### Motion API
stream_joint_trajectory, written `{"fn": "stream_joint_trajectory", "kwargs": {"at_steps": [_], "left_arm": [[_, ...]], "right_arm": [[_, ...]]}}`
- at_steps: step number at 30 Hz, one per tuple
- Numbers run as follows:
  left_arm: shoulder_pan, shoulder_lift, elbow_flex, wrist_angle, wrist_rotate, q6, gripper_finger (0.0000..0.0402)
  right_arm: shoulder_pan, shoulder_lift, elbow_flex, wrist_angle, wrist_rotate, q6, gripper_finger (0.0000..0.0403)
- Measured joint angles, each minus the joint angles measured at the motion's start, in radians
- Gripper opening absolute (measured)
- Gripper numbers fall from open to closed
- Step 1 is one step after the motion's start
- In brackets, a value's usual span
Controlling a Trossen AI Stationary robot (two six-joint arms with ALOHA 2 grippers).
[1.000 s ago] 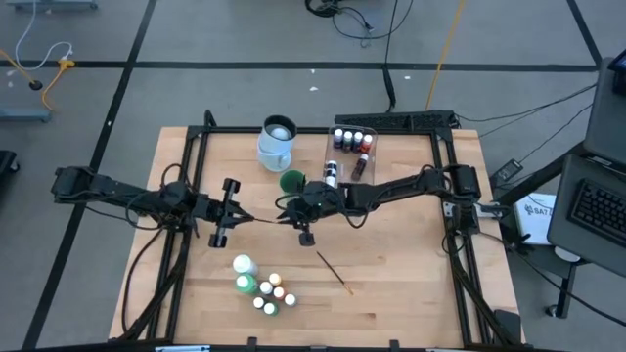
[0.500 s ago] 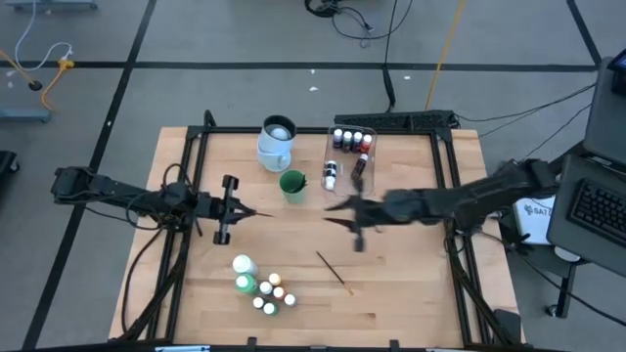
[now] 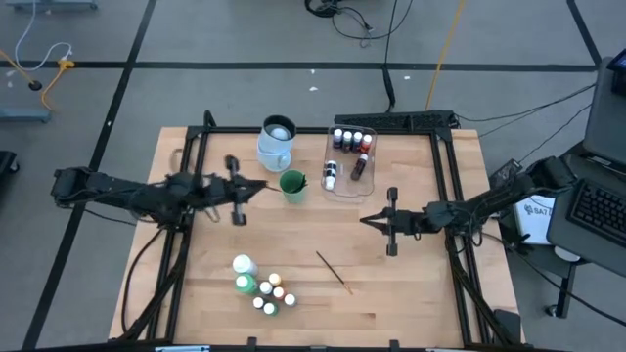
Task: Pick & Place Paint Supplies
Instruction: Put the gold paintbrush into the green cup
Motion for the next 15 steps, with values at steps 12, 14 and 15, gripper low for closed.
{"fn": "stream_joint_trajectory", "kwargs": {"at_steps": [12, 14, 15], "left_arm": [[0.099, 0.423, 0.388, -0.308, -0.153, -0.092, 0.0000], [0.117, 0.480, 0.391, -0.269, -0.192, -0.127, 0.0000], [0.124, 0.501, 0.391, -0.268, -0.211, -0.147, 0.0000]], "right_arm": [[-0.017, 0.072, -0.042, 0.109, -0.002, -0.061, 0.0001], [-0.010, 0.073, -0.042, 0.100, -0.003, -0.065, 0.0002], [-0.008, 0.072, -0.042, 0.098, -0.004, -0.069, 0.0003]]}}
